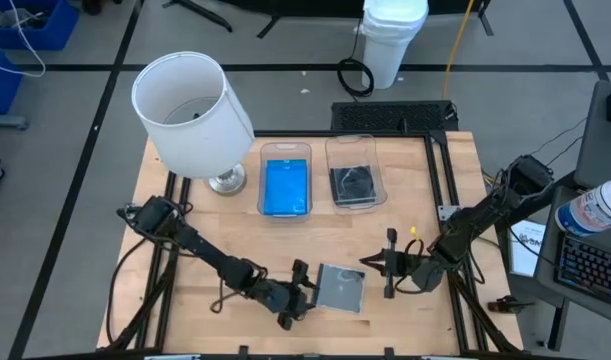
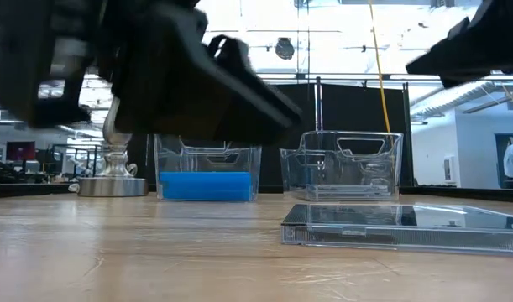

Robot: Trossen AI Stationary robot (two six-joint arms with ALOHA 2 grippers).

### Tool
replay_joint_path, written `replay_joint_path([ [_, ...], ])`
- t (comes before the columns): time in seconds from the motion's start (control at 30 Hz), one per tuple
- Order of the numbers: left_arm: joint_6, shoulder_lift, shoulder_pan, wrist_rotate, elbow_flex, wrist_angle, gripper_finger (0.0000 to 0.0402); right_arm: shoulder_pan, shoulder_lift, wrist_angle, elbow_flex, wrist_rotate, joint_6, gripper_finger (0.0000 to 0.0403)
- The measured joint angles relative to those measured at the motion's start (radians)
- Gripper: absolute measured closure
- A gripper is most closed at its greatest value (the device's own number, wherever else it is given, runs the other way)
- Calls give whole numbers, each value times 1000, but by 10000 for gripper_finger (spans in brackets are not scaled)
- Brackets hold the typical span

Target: Pick & place jewel cases by type

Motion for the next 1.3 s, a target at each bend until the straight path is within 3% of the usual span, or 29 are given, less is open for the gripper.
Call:
replay_joint_path([
  [0.17, -23, 14, -11, 2, 118, -206, 160, 0, 0, -81, 0, 0, 98, 403],
  [0.43, 36, 113, -32, 14, 190, -246, 160, 0, 0, -164, -1, -50, 246, 395],
  [0.67, 43, 156, -32, -60, 222, -259, 156, -6, 0, -241, -20, -83, 405, 325],
  [0.9, 27, 154, -31, -108, 231, -346, 110, -28, 1, -231, -85, -86, 512, 248],
  [1.1, 23, 151, -29, -98, 231, -369, 73, -56, 1, -139, -138, -159, 538, 230],
  [1.3, 53, 151, -32, -103, 231, -386, 67, -58, 2, -109, -161, -162, 498, 237],
])
